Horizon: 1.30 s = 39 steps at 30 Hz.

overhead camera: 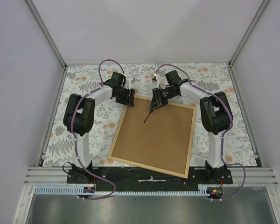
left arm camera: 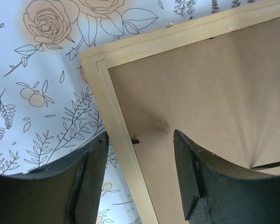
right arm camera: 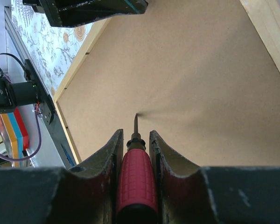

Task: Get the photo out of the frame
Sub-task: Adjust the photo frame item on the photo frame.

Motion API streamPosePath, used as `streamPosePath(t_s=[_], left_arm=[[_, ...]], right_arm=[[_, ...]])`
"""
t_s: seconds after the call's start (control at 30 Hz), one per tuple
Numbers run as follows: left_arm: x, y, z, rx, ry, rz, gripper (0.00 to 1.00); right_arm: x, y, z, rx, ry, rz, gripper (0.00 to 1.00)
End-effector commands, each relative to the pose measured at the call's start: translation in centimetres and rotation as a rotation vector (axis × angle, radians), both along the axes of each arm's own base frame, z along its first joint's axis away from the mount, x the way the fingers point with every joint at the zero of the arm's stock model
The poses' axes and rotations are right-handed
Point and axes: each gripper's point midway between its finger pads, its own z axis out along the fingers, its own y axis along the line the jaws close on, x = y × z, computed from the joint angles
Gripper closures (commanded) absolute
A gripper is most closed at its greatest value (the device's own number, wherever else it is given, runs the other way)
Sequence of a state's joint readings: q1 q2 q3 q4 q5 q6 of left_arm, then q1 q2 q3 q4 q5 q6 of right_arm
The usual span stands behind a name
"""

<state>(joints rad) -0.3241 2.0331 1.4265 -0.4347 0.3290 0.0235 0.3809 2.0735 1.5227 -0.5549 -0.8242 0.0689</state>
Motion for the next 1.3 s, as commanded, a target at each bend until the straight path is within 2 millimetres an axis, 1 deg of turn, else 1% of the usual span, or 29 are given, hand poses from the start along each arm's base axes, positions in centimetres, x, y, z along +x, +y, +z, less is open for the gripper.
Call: streamPosePath(t_s=[0.0, 0.13, 0.3, 0.5, 0.57, 0.6, 0.67, 0.73, 0.8, 0.87, 0.97, 1.1, 1.23, 1.27], left_arm=[[0.8, 1.7, -1.3, 0.121, -0.021, 0.019, 0.36], [1.0, 1.8, -1.3, 0.133, -0.027, 0.023, 0.36], [1.1, 1.6, -1.4, 0.131, -0.026, 0.022, 0.52], [0.6, 1.7, -1.7, 0.132, -0.004, 0.014, 0.61], [0.4, 1.7, -1.7, 0.132, 0.003, 0.012, 0.61], [0.2, 1.6, -1.6, 0.126, 0.015, 0.005, 0.58], [-0.2, 1.3, -1.3, 0.113, 0.033, -0.01, 0.5], [-0.4, 1.2, -1.0, 0.104, 0.033, -0.02, 0.47], [-0.5, 1.1, -0.7, 0.104, 0.034, -0.03, 0.47], [-0.5, 1.4, -0.9, 0.116, 0.036, -0.031, 0.47], [-0.4, 1.8, -1.4, 0.141, 0.034, -0.021, 0.53], [-0.1, 1.9, -2.0, 0.147, 0.032, -0.013, 0.56], [0.4, 1.4, -2.0, 0.124, 0.028, -0.004, 0.57], [0.4, 1.3, -2.1, 0.12, 0.027, -0.004, 0.59]], right_arm=[[0.1, 0.4, -1.7, -0.009, -0.008, 0.016, 1.0], [0.1, 0.5, -2.3, -0.018, 0.005, 0.012, 1.0], [0.1, 0.4, -2.6, -0.023, 0.01, 0.008, 1.0], [0.1, 0.3, -2.7, -0.026, 0.014, 0.005, 1.0], [0.2, 0.3, -2.7, -0.029, 0.011, 0.002, 1.0], [0.2, 0.3, -2.8, -0.032, 0.01, 0.0, 1.0], [0.3, 0.3, -2.9, -0.039, 0.008, -0.001, 1.0], [0.3, 0.2, -2.9, -0.041, 0.005, -0.003, 1.0], [0.3, 0.2, -3.0, -0.042, 0.01, -0.004, 1.0], [0.4, 0.2, -2.9, -0.042, 0.006, -0.008, 1.0], [0.2, 0.2, -3.1, -0.044, 0.015, -0.006, 1.0], [0.3, 0.2, -2.9, -0.04, 0.011, -0.008, 1.0], [0.3, 0.2, -2.9, -0.037, 0.01, -0.007, 1.0], [0.3, 0.3, -2.8, -0.035, 0.007, -0.004, 1.0]])
